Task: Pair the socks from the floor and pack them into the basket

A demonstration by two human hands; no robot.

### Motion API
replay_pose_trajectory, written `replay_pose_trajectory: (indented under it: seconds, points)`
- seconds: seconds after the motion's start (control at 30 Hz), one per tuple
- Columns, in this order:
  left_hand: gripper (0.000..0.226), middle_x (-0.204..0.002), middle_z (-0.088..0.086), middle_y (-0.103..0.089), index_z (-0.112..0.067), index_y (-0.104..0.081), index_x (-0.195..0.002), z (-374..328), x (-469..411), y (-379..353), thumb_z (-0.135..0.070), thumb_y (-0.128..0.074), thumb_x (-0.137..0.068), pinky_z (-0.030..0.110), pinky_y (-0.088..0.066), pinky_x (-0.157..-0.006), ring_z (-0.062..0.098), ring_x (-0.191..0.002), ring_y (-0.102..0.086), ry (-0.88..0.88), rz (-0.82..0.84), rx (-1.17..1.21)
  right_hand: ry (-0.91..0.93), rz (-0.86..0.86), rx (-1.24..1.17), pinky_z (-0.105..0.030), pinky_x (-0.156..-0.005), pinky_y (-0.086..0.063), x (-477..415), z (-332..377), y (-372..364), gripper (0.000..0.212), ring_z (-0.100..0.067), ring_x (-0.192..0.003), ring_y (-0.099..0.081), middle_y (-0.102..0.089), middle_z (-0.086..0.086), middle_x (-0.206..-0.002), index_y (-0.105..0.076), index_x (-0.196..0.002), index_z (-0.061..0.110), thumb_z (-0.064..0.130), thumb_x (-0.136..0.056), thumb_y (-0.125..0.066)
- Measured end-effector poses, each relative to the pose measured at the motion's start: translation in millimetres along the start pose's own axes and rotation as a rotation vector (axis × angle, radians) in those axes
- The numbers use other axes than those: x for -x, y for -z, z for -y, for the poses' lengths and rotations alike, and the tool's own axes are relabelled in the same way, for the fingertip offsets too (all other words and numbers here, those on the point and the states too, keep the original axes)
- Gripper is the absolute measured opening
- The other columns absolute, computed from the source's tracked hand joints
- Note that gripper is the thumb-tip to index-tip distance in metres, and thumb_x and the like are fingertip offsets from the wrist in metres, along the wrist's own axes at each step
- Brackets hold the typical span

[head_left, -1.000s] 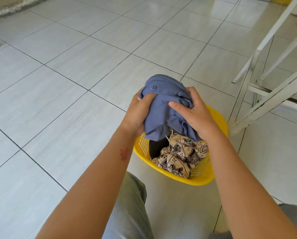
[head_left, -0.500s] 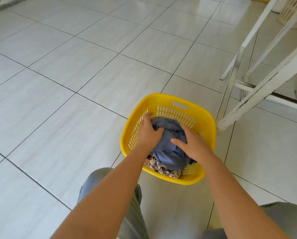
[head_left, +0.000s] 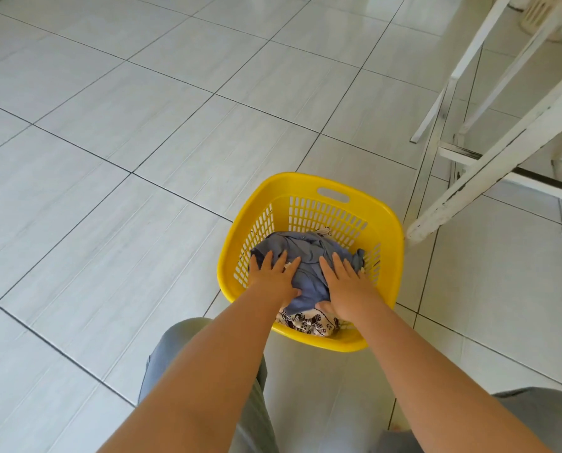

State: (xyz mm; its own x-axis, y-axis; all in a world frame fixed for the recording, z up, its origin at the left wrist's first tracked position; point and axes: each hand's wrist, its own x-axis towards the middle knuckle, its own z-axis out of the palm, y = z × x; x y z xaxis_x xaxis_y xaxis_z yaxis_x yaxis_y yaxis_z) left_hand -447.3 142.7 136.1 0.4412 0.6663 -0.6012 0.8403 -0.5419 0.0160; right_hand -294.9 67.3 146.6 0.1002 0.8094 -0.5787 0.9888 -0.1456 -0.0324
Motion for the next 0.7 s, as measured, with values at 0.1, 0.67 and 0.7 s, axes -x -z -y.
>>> replay_pose_trajectory:
  seconds: [0.1, 0.67, 0.7]
  points:
    - [0.073, -0.164, -0.004, 0.010, -0.036, 0.009, -0.154, 2, 0, 2, -0.062, -0.028, -0.097, 0.058, 0.004, -0.119, 0.029, -0.152, 0.006, 0.033, 0.010, -0.025, 0.018, 0.021, -0.017, -0.048, -0.122, -0.010, -2, 0, 4, 0.095, -0.031, -0.151, 0.006, 0.016, -0.011, -0.163, 0.015, -0.154, 0.019, 0.058, -0.093, -0.046]
    - [0.065, -0.165, 0.008, 0.000, -0.016, -0.005, -0.156, -20, 54, 55, -0.048, -0.025, -0.103, 0.044, -0.003, -0.123, 0.024, -0.152, 0.002, -0.041, -0.281, 0.113, -0.041, -0.392, -0.175, -0.041, -0.122, -0.012, 54, 2, 44, 0.066, -0.027, -0.152, -0.009, -0.015, -0.011, -0.163, -0.014, -0.155, 0.011, 0.048, -0.102, -0.028]
    - [0.065, -0.165, 0.008, -0.001, -0.016, -0.006, -0.156, -24, 65, 69, -0.047, -0.025, -0.103, 0.044, -0.004, -0.124, 0.024, -0.152, 0.002, -0.068, -0.291, 0.109, -0.026, -0.423, -0.172, -0.041, -0.121, -0.014, 66, 1, 55, 0.065, -0.028, -0.151, -0.013, -0.018, -0.012, -0.162, -0.017, -0.155, 0.011, 0.047, -0.102, -0.029]
